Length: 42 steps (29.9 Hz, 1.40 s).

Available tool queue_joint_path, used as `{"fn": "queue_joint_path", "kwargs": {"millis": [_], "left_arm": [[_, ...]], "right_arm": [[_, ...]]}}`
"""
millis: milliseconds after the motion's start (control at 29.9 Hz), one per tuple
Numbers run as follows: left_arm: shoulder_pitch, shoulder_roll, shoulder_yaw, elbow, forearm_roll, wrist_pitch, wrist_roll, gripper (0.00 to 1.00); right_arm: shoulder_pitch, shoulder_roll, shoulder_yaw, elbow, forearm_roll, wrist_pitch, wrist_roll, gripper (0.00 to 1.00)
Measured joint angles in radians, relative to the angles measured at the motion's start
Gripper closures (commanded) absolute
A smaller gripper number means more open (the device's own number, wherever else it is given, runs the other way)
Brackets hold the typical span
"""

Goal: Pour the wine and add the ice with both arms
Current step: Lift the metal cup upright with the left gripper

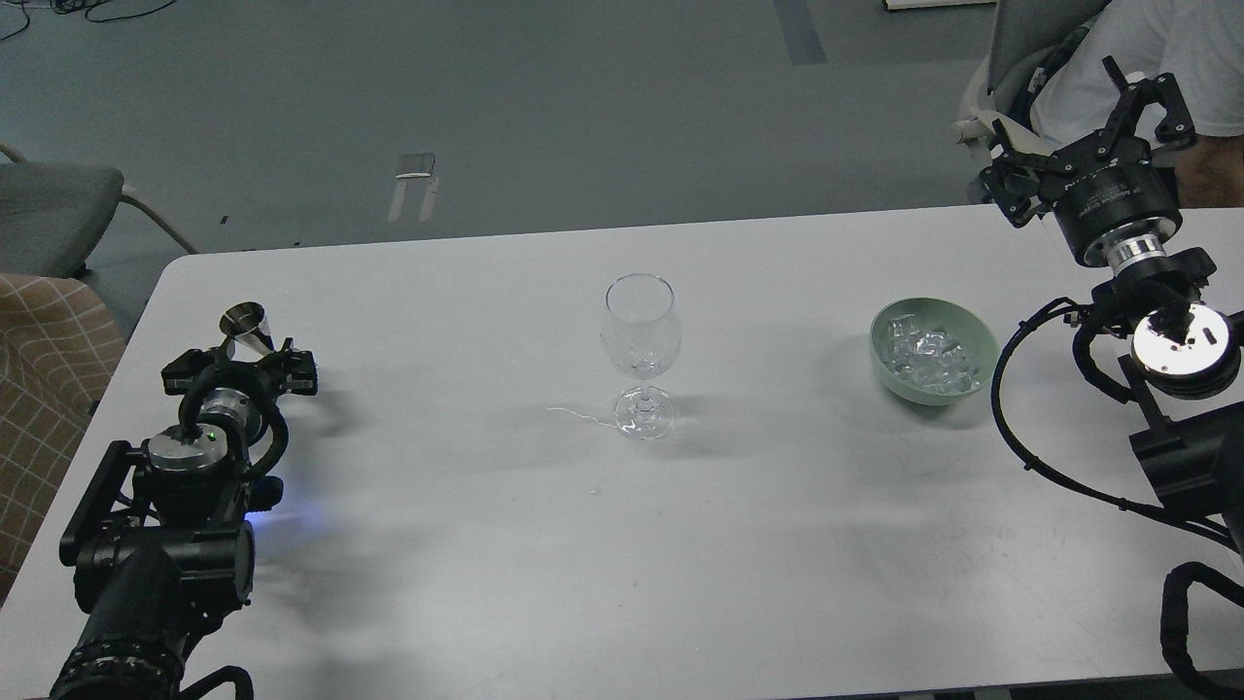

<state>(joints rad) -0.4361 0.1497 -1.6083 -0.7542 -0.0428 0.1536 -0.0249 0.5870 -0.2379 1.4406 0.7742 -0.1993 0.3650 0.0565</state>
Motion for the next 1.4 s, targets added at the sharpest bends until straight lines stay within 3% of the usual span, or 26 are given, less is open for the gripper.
{"fn": "queue_joint_path", "kwargs": {"millis": [368,468,568,702,1404], "left_arm": [[-0.051,-0.001,0.001,0.082,0.000,-0.040,-0.001,0.39],[-0.052,-0.001,0.000,0.085,0.000,-0.042,-0.001,0.47],[-0.052,-0.002,-0.001,0.085,0.000,-0.044,-0.001,0.62],[-0.052,-0.002,0.001,0.086,0.000,-0.044,0.000,0.69],[-0.050,-0.004,-0.002,0.083,-0.009,-0.085,0.001,0.69]], "right_arm": [[0.006,-0.001,0.000,-0.001,0.000,0.000,-0.001,0.00],[0.006,-0.001,0.000,-0.001,-0.002,0.000,-0.001,0.00],[0.007,-0.001,0.000,-0.001,-0.003,0.000,-0.001,0.00],[0.009,-0.001,0.000,-0.001,-0.003,0.000,-0.001,0.00],[0.010,-0.009,-0.002,0.001,-0.003,0.000,-0.001,0.00]]}}
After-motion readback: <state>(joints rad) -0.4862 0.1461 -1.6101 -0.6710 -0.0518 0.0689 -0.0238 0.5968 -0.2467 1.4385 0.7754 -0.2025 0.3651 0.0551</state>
